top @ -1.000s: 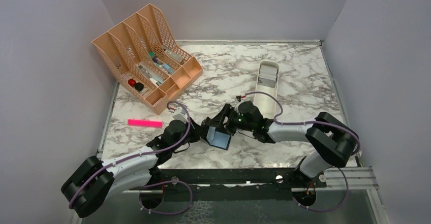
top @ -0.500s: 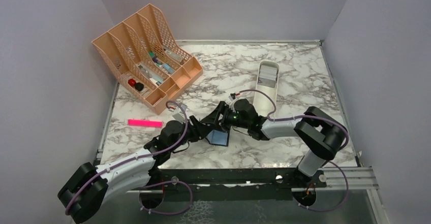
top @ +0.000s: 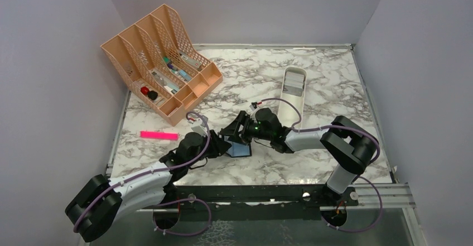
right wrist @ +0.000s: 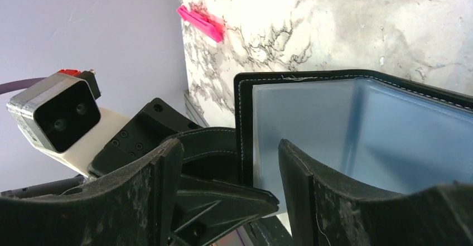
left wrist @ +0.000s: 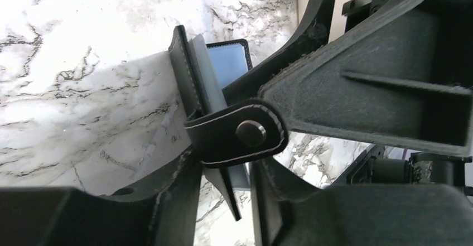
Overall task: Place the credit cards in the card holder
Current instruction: Turn over the card slot in the card holder.
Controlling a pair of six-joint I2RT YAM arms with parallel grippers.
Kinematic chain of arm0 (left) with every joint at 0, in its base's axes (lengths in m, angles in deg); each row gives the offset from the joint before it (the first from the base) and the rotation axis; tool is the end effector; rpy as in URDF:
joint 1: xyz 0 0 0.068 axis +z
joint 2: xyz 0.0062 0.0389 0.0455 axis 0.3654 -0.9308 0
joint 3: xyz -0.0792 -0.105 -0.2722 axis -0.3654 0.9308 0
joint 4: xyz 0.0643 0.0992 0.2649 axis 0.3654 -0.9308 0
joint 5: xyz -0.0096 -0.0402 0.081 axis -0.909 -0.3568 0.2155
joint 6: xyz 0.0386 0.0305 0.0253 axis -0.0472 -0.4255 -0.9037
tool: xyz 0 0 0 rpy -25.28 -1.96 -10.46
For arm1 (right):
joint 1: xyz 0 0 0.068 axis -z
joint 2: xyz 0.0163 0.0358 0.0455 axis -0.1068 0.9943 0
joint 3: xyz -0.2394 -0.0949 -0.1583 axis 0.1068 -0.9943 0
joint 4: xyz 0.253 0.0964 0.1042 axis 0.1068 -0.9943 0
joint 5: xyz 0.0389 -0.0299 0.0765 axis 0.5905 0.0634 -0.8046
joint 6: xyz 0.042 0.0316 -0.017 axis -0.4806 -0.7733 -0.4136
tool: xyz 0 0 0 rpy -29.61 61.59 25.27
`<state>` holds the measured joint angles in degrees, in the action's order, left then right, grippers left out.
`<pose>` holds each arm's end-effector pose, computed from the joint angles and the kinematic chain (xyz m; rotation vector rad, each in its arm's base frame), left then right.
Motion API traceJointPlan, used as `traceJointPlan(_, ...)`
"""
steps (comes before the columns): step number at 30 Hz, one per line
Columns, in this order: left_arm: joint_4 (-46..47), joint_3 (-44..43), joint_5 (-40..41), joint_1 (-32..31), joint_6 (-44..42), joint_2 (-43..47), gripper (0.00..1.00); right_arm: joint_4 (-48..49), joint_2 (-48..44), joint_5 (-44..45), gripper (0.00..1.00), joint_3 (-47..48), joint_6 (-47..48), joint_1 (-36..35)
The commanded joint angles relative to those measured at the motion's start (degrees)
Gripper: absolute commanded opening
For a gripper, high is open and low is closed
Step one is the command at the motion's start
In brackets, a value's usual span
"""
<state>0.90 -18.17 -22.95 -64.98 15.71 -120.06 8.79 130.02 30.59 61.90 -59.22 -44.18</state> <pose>0.1320 -0.1259 0.1538 -0.1217 2.1408 -1.0386 0.2186 0.2789 0.1583 0.2406 2.3484 1.5184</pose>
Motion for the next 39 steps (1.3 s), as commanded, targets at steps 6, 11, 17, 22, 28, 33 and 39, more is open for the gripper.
traceJointPlan(6,-4.6,-3.24,3.39,-0.21,-5.62,-0.76,0.24,-2.83,-0.7,1.53,0.68,2.23,1.76,-0.5)
traceJointPlan(11,-7.32,-4.86,4.05,-0.19,-6.59,-1.49,0.24,-6.39,-2.25,3.36,0.68,2.69,3.32,-0.5)
traceJointPlan(17,-10.49,-6.37,5.45,-0.19,-7.73,-0.92,0.34,-4.98,-0.41,1.66,0.68,3.36,2.35,-0.48)
traceJointPlan(22,-13.51,-7.68,7.16,-0.21,-9.39,-0.26,0.39,-4.98,0.55,1.61,0.67,4.45,2.14,-0.5)
traceJointPlan(28,-15.03,-8.47,8.51,-0.15,-11.09,-1.2,0.34,-4.73,0.66,1.79,0.66,4.73,2.19,-0.5)
traceJointPlan(33,-15.01,-8.73,9.45,-0.18,-11.91,-1.59,0.19,-6.44,-0.29,2.72,0.66,4.08,3.1,-0.5)
traceJointPlan(39,-9.75,-7.11,5.65,-0.22,-8.65,-0.03,0.0,-13.76,-8.43,6.59,0.69,3.03,12.83,-0.5)
